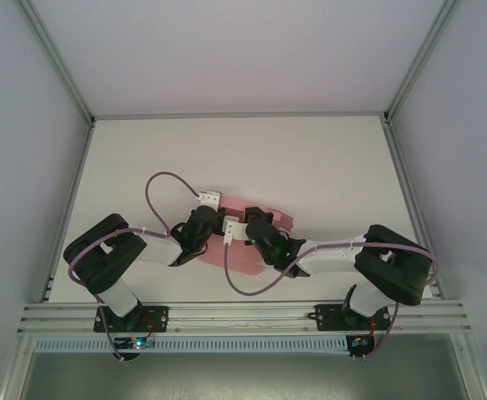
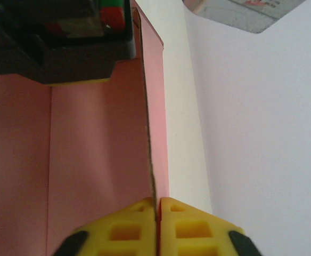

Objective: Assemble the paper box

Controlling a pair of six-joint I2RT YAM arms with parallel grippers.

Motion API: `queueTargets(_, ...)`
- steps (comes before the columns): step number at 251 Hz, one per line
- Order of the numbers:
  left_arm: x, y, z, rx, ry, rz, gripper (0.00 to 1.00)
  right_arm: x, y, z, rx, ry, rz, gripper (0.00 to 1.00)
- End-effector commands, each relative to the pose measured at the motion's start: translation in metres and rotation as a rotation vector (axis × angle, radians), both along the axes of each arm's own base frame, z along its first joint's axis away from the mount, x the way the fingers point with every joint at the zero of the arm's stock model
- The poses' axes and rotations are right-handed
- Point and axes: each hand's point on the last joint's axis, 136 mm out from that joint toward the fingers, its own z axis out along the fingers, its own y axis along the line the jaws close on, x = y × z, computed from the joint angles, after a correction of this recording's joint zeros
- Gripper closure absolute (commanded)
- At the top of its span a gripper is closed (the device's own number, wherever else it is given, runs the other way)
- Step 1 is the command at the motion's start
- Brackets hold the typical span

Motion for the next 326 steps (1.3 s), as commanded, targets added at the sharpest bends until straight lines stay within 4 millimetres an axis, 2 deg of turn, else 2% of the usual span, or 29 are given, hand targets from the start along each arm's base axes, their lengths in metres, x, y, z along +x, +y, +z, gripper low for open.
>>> queueTargets(1,-0.006,0.044,-0.036,0.138,0.1,0.095,1.0,0.0,-0.025,-0.015,-0.033,0.075,-0.076,0.7)
queueTargets(9,-0.005,0.04,-0.032,0.122,0.097,0.076,1.0,0.0,-0.021,-0.007,-0.007,0.068,-0.071,0.69)
queueTargets(17,-0.005,0.036,-0.026,0.106,0.09,0.063,1.0,0.0,-0.018,0.002,0.032,0.068,-0.065,0.65)
queueTargets(31,-0.004,0.031,-0.014,0.077,0.072,0.05,1.0,-0.004,-0.012,0.018,0.098,0.086,-0.039,0.52)
queueTargets(41,-0.003,0.029,-0.004,0.056,0.052,0.044,1.0,-0.009,-0.01,0.028,0.142,0.105,-0.013,0.39)
queueTargets(54,-0.003,0.029,0.011,0.027,0.017,0.043,1.0,-0.017,-0.007,0.041,0.202,0.123,0.028,0.32)
queueTargets(67,-0.003,0.028,0.027,0.001,-0.019,0.039,1.0,-0.028,-0.004,0.054,0.262,0.152,0.083,0.11)
queueTargets(75,-0.003,0.03,0.037,-0.009,-0.038,0.042,1.0,-0.036,-0.004,0.062,0.301,0.166,0.118,0.02)
queueTargets(97,-0.005,0.031,0.063,-0.033,-0.088,0.032,1.0,-0.059,-0.005,0.091,0.422,0.178,0.222,0.02)
queueTargets(118,-0.009,0.032,0.085,-0.042,-0.126,0.016,1.0,-0.073,-0.013,0.128,0.552,0.145,0.278,0.02)
queueTargets(135,-0.013,0.036,0.095,-0.037,-0.143,0.012,1.0,-0.073,-0.027,0.162,0.669,0.102,0.258,0.02)
queueTargets(160,-0.02,0.043,0.103,-0.044,-0.167,0.021,1.0,-0.062,-0.058,0.21,0.88,0.077,0.139,0.02)
queueTargets(181,-0.024,0.051,0.104,-0.044,-0.176,0.043,1.0,-0.052,-0.078,0.231,1.026,0.14,0.049,0.02)
queueTargets(226,-0.03,0.058,0.109,-0.079,-0.202,0.06,1.0,-0.037,-0.079,0.224,1.041,0.303,0.004,0.02)
queueTargets(272,-0.031,0.06,0.113,-0.075,-0.211,0.066,1.0,-0.018,-0.06,0.193,0.929,0.462,-0.055,0.02)
queueTargets(326,-0.031,0.064,0.109,-0.069,-0.207,0.09,1.0,-0.002,-0.055,0.159,0.813,0.557,-0.165,0.02)
